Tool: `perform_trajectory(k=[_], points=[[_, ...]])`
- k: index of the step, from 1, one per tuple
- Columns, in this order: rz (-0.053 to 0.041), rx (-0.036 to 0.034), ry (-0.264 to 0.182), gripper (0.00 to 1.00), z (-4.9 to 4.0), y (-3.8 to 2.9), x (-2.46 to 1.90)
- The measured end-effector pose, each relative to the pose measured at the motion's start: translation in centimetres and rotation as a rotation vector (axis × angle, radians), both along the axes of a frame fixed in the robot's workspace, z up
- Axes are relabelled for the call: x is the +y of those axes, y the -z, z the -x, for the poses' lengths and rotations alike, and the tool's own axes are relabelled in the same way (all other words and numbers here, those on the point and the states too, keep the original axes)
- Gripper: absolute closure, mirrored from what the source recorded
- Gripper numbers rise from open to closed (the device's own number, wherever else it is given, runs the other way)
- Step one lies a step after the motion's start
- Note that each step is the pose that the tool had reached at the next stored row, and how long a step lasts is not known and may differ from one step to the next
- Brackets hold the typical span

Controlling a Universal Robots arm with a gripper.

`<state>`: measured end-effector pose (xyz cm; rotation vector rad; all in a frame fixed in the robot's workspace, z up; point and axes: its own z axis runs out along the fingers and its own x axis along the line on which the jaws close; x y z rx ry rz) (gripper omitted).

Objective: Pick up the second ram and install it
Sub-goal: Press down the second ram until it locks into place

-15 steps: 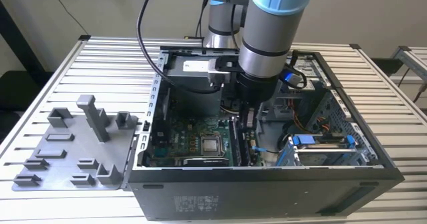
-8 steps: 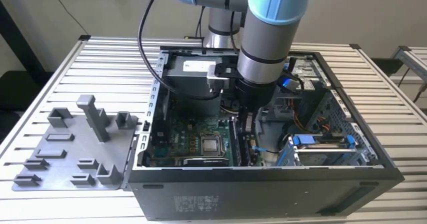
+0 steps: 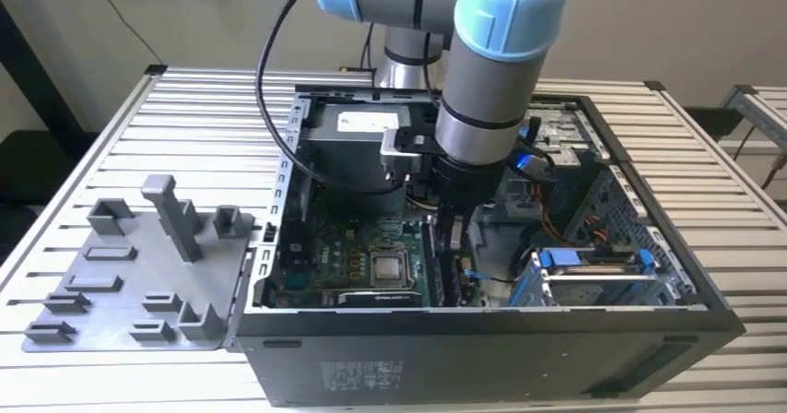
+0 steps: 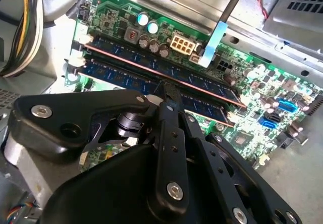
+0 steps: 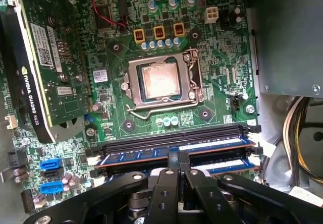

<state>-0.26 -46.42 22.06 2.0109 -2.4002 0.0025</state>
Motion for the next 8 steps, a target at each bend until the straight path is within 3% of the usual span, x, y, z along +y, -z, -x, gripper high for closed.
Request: perform_trajectory(k=[3,5,8], points=[[0.0012,0.0010,0.000,0.89,-0.01,0.35,0.00],[-0.0034,-0.0004,0.000,0.89,-0.02,-0.21,0.07],[-0.0013,0.0003,0.000,0.89,-0.01,-1.61,0.02]])
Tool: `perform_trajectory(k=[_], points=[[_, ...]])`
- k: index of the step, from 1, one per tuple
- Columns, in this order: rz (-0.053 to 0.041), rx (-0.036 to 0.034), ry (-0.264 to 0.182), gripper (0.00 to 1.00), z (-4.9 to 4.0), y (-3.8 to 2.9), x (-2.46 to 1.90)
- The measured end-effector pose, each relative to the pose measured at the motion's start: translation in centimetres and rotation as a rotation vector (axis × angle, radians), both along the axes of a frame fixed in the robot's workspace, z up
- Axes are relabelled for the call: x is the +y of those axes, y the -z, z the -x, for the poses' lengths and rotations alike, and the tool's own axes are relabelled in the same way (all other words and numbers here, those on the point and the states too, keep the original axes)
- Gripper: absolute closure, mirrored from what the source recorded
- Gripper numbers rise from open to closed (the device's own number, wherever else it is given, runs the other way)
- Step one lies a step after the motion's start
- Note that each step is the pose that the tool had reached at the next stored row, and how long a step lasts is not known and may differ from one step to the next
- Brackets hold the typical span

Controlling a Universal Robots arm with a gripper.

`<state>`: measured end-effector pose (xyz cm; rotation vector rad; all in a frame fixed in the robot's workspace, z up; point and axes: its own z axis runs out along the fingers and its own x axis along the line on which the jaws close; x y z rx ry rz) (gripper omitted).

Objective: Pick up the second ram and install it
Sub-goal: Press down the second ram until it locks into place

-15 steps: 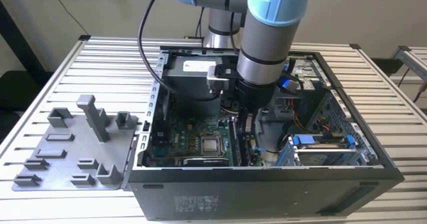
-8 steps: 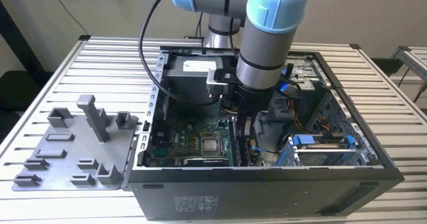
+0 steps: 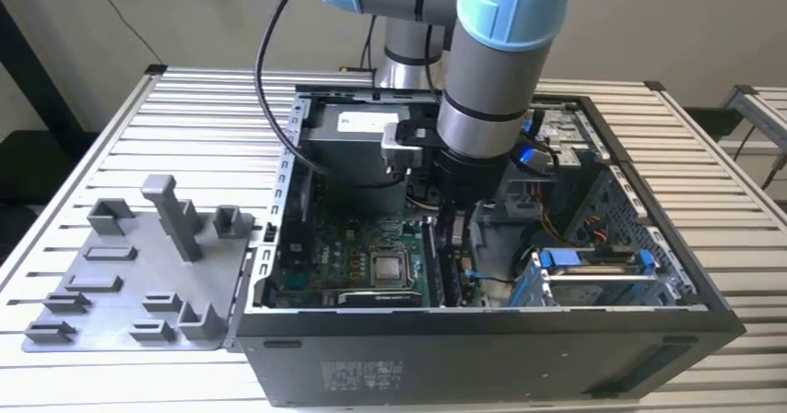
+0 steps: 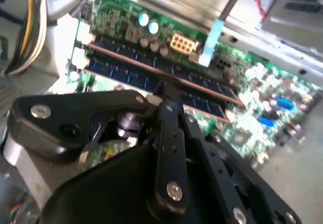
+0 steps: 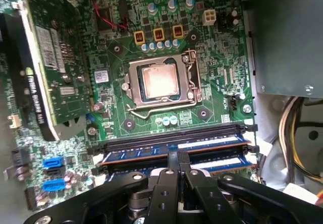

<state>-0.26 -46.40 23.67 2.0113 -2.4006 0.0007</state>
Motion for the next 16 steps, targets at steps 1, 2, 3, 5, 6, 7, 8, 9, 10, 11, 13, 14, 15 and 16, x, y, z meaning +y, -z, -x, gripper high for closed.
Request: perform_trajectory(k=[1,2,3,5,6,7,8,9,10,11,13,14,15,16], points=[[0.0000,0.0000,0.000,0.89,0.00,-0.45,0.00],[0.0005,0.0002,0.000,0.89,0.00,-0.92,0.00],[0.0000,0.0000,0.000,0.89,0.00,-1.38,0.00],[0.0001,0.0000,0.000,0.89,0.00,-2.28,0.00],[0.0003,0.0001,0.000,0.89,0.00,-2.74,-0.01],[0.0002,0.0001,0.000,0.89,0.00,-3.19,0.00],[0.0002,0.0001,0.000,0.89,0.00,-3.63,0.00],[0.0005,0.0002,0.000,0.89,0.00,-4.12,0.00],[0.0004,0.0000,0.000,0.89,0.00,-4.56,-0.01],[0.0011,0.0010,0.000,0.89,-0.01,-4.72,0.00],[0.0015,0.0019,0.000,0.89,-0.01,-4.72,0.00],[0.0015,0.0019,0.000,0.89,-0.01,-4.72,0.00],[0.0015,0.0019,0.000,0.89,-0.01,-4.72,-0.01],[0.0017,0.0019,0.000,0.89,-0.01,-4.73,-0.01]])
